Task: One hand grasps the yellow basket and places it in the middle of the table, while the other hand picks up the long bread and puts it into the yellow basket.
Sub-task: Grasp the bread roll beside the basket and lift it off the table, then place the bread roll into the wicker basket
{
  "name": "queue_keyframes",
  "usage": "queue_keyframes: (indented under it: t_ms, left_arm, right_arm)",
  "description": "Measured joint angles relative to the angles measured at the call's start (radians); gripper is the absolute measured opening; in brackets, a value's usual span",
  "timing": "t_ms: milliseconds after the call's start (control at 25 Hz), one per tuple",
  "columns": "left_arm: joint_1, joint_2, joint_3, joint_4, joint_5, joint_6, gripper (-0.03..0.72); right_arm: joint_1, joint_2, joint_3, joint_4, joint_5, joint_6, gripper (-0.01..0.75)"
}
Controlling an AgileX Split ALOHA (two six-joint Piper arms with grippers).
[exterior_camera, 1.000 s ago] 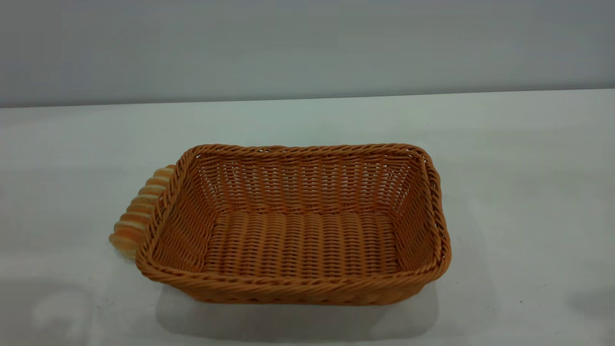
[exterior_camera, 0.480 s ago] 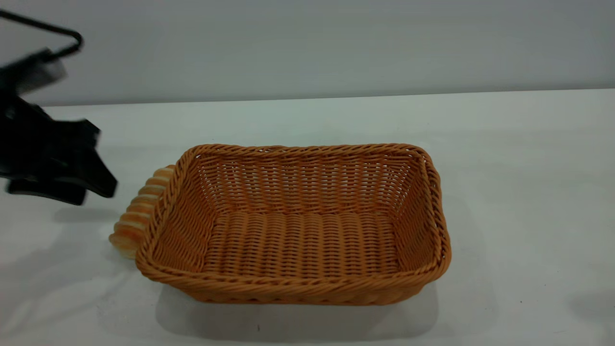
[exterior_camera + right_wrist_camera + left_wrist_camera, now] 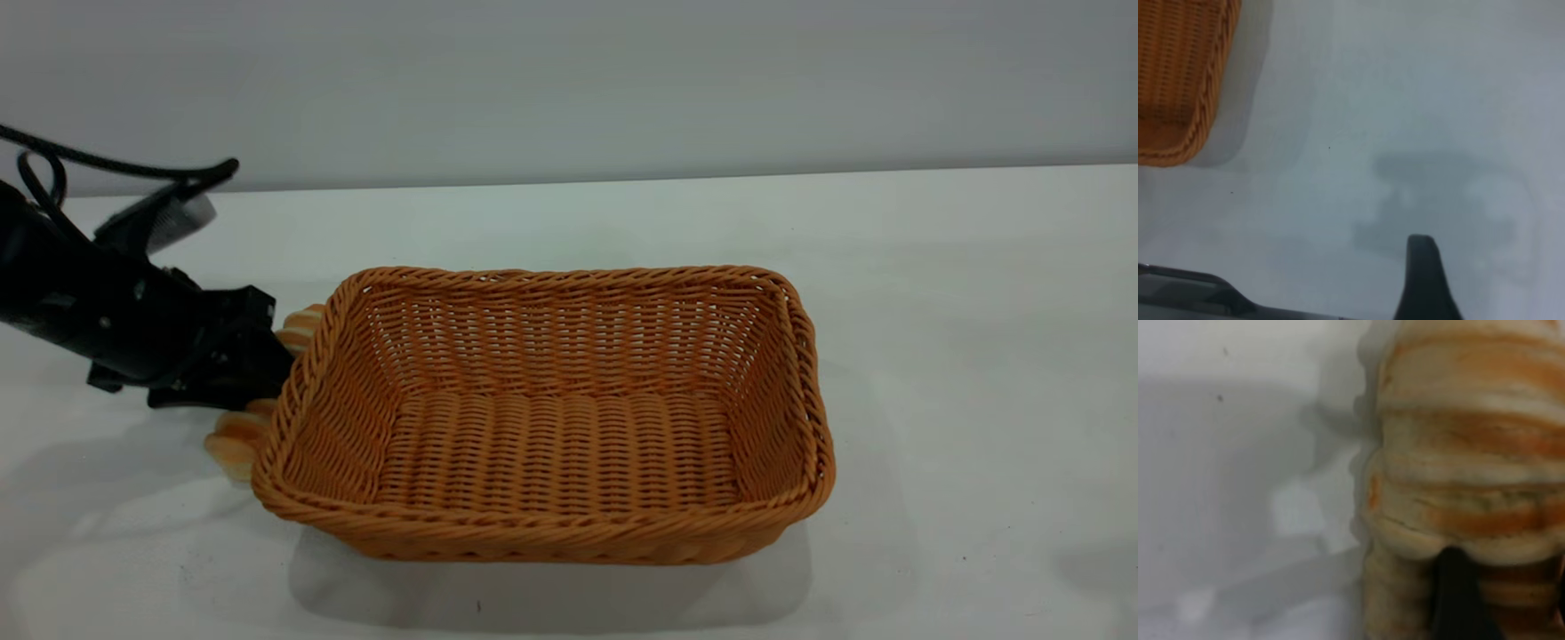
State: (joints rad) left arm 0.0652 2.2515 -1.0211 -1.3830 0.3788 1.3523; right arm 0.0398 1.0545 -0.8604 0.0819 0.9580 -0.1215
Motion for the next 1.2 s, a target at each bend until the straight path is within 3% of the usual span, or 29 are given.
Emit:
queue_keyframes:
  t_ms: [160,280,360,760,1000,1200]
  left_arm:
    - [0.002,0.014,-0.003,0.008,0.009,-0.02,0.332]
    - [0.003,0.003,-0.005,0.043,0.001,-0.071,0.105]
    - [0.003,-0.016,-0.001,0.076,0.002,-0.097,0.045]
    - [-0.007,-0.362,0.008,0.168,0.029,-0.192,0.045]
    - [-0.142,-0.394,0.009,0.174,0.207,-0.097,0.044]
    - [-0.236,-0.337,0.01,0.182,0.237,-0.067,0.087]
  right_arm:
    - [0.0,0.0,0.0,0.0,0.0,0.0,0.568]
    - [0.0,0.0,0.0,0.0,0.0,0.0,0.568]
    - [0.0,0.0,0.0,0.0,0.0,0.0,0.568]
    - [0.0,0.0,0.0,0.0,-0.001,0.0,0.568]
    - [0.0,0.0,0.0,0.0,-0.009,0.0,0.568]
    - [0.0,0.0,0.0,0.0,-0.01,0.0,0.568]
